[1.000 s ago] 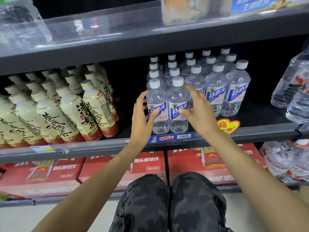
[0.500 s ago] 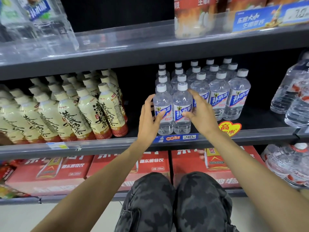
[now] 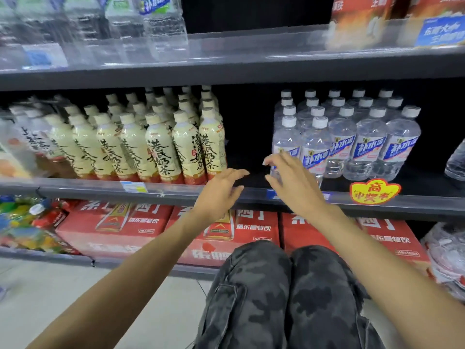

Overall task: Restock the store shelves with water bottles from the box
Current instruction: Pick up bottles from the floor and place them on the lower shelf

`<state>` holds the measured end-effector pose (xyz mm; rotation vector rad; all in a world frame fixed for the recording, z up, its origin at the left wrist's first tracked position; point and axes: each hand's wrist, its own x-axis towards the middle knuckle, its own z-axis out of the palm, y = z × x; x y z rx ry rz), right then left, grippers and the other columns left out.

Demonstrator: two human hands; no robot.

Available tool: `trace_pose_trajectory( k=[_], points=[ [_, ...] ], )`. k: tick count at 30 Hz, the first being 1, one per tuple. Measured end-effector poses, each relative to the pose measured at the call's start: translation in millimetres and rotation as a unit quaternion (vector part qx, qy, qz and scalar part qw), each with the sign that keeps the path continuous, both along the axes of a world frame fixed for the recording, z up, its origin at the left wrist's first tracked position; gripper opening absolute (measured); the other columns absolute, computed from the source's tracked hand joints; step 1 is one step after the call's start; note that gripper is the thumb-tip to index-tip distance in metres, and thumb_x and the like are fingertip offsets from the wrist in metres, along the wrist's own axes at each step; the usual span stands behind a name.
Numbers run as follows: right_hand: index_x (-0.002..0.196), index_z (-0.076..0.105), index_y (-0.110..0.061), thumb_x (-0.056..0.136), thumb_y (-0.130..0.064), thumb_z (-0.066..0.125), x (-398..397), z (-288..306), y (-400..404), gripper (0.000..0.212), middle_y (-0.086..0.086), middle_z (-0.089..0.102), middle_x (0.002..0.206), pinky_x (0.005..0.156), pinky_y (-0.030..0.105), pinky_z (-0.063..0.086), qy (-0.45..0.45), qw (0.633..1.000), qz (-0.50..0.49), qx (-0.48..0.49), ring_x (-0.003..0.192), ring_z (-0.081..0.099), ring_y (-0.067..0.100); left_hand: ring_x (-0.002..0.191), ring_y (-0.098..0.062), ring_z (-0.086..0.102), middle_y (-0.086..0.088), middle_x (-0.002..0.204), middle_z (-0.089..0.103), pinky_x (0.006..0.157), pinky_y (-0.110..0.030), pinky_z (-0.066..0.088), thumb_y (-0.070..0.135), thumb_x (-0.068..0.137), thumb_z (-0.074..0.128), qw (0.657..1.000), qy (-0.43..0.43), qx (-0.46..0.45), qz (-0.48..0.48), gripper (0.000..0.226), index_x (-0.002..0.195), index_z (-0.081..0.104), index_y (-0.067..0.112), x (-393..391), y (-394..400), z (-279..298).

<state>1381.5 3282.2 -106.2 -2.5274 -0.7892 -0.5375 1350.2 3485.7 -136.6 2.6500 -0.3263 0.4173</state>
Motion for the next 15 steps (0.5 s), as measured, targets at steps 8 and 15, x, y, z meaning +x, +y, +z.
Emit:
trace_pose_trajectory(
  k=[8,15],
  points=[
    [0.115,0.054,-0.022,0.096,-0.035,0.053,-56,-48,142,0.024,0.001,0.056,0.117,0.08,0.037,0.045,0.078,0.963,0.165,-0.2,0.112,0.052,0.025,0.103,-0.022,0.064,-0.002,0.121,0.063,0.082,-0.034,0.055,0.023,0.097,0.054,0.987,0.073,0.1,0.102,0.03,0.125,0.062,0.02,-101,109,-65],
    [0.114,0.059,-0.02,0.095,-0.027,0.05,-106,-108,233,0.021,0.002,0.062,0.116,0.081,0.038,0.047,0.113,0.917,0.264,-0.276,0.107,0.055,0.024,0.11,-0.024,0.061,-0.001,0.127,0.061,0.085,-0.037,0.051,0.032,0.096,0.054,0.956,0.175,0.112,0.205,0.032,0.128,0.056,0.024,-187,186,-142]
  ],
)
